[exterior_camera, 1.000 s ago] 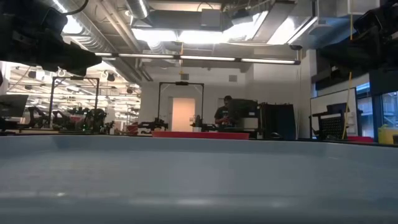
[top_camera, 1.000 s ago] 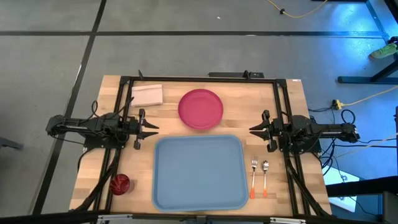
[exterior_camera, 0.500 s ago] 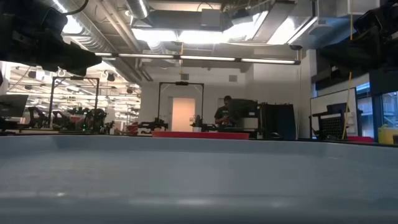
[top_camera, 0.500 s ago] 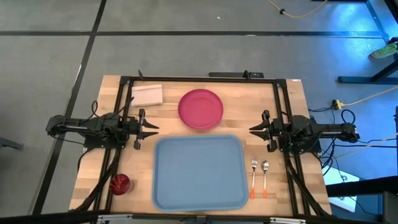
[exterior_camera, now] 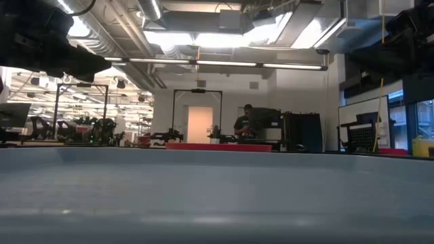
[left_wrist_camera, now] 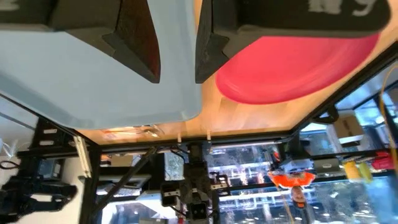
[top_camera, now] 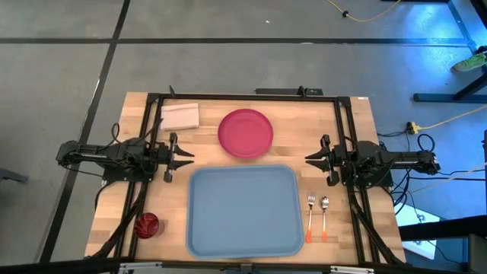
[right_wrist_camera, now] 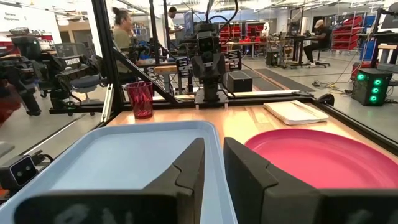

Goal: Pick and place plate/cup/fork/spoon on tray
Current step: Put the red plate in the center of the blue tray, then put the orange spoon on the blue tray to the right of the red plate

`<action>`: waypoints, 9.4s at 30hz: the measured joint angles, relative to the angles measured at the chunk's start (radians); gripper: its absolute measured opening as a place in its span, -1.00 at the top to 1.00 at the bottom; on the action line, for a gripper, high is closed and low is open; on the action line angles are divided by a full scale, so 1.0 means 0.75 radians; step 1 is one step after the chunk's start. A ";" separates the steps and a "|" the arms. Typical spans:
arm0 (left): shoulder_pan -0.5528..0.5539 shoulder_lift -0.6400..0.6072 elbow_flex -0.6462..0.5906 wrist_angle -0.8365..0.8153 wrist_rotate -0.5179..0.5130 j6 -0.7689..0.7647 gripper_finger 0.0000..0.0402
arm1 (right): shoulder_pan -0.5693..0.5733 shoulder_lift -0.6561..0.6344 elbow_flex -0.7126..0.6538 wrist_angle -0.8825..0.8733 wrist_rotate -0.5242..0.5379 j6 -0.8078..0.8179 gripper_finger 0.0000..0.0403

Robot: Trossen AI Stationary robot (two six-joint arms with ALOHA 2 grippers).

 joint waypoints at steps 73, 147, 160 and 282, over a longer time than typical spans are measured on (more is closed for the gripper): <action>-0.001 0.000 0.001 0.338 0.002 -0.177 0.53 | -0.673 1.897 1.426 -0.529 -0.115 -0.692 0.68; -0.001 0.000 0.001 0.328 -0.003 -0.174 0.53 | -0.425 2.386 1.444 -0.652 -0.255 -1.109 0.68; -0.001 0.000 0.001 0.328 -0.003 -0.175 0.53 | -0.428 2.463 1.444 -0.629 -0.178 -1.007 0.68; -0.079 0.000 0.001 0.328 -0.035 -0.464 0.53 | 0.986 2.504 2.021 -2.132 0.365 2.108 0.76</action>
